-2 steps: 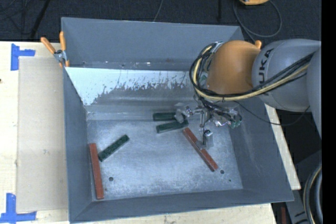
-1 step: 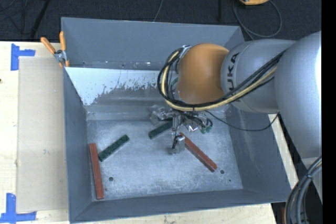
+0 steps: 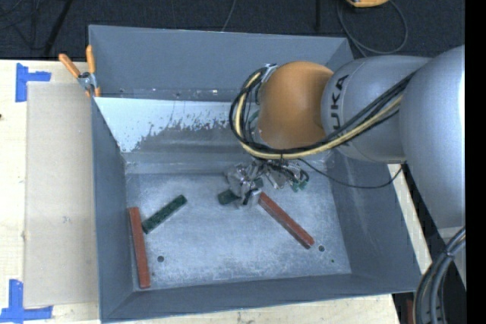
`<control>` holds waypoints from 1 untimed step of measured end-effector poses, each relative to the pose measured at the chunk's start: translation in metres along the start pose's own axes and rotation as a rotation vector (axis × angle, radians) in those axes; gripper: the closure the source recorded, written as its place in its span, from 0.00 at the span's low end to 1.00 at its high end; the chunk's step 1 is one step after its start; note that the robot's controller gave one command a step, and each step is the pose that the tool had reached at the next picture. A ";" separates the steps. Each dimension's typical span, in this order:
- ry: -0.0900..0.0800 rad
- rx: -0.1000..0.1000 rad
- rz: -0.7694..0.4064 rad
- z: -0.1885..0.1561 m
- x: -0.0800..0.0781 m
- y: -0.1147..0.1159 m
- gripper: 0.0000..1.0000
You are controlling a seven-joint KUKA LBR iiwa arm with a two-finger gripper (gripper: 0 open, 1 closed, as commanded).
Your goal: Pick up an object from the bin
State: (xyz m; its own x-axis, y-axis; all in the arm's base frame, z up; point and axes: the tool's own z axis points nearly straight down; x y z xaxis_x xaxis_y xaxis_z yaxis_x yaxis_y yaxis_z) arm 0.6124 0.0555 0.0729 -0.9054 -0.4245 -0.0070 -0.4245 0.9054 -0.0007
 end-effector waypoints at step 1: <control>0.000 0.001 -0.377 -0.128 0.006 0.004 1.00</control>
Offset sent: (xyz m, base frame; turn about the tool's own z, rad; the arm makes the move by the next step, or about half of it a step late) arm -0.0094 0.0001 0.1253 -0.3784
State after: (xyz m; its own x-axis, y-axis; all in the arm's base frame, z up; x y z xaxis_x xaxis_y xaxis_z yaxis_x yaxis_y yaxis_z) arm 0.6045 0.0567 0.2009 -0.6852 -0.7283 -0.0064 -0.7283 0.6853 -0.0041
